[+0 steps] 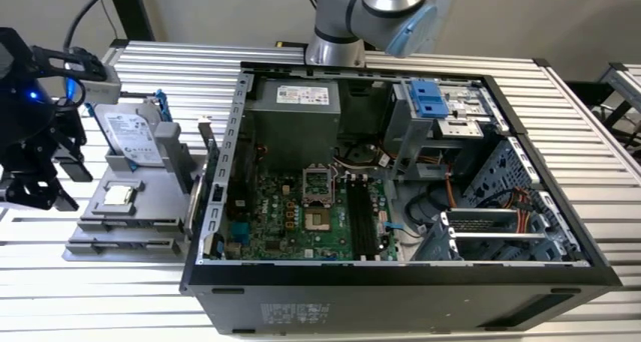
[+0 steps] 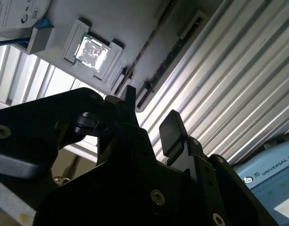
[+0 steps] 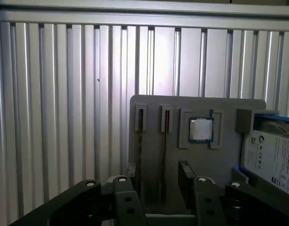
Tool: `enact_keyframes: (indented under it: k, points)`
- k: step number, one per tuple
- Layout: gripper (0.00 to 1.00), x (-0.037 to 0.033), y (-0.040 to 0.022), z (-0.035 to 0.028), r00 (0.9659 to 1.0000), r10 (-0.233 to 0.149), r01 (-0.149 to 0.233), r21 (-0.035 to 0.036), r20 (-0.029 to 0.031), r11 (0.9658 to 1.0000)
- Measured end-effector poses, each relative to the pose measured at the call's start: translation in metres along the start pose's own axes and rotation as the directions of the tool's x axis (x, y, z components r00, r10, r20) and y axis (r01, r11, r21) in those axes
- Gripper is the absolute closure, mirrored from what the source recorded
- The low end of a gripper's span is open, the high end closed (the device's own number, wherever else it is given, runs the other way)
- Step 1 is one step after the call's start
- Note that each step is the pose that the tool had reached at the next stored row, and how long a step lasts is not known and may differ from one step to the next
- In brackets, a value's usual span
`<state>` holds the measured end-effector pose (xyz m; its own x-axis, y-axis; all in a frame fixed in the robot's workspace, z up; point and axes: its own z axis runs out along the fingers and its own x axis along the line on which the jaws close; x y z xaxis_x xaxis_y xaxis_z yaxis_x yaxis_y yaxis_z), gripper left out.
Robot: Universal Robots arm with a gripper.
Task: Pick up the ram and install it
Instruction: 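Pick up the ram and move it above insertion slot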
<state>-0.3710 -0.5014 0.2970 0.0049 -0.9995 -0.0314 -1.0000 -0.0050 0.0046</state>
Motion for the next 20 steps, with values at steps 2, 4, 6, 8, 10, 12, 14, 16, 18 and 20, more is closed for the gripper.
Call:
enact_keyframes:
  k: [2,4,6,8,10,12,14,16,18,20]
  points:
    - [0.0,0.0001,0.0,0.0037,1.0,0.002,-0.002,0.0015,-0.0004,1.0]
    - [0.0,0.0002,0.0,0.0073,1.0,0.004,-0.004,0.002,-0.0011,1.0]
    - [0.0,0.0003,0.0001,0.0108,1.0,0.007,-0.007,0.0022,-0.002,1.0]
    - [0.0,0.0004,0.0002,0.0139,1.0,0.008,-0.008,0.0022,-0.0028,1.0]
    - [0.0,0.0006,0.0005,0.0173,1.0,0.008,-0.008,0.0021,-0.0034,1.0]
    - [0.0,0.0011,0.0009,0.0207,1.0,0.008,-0.008,0.0023,-0.0034,1.0]
    - [0.0,0.0019,0.0014,0.0235,1.0,0.008,-0.008,0.002,-0.0037,1.0]
    - [0.0,0.0031,0.0017,0.0265,1.0,0.009,-0.009,0.0021,-0.0037,1.0]
    - [0.0,0.0042,0.0017,0.0298,1.0,0.009,-0.009,0.0024,-0.0034,1.0]
    - [0.0,0.0055,0.0018,0.0329,1.0,0.009,-0.009,0.0022,-0.0037,1.0]
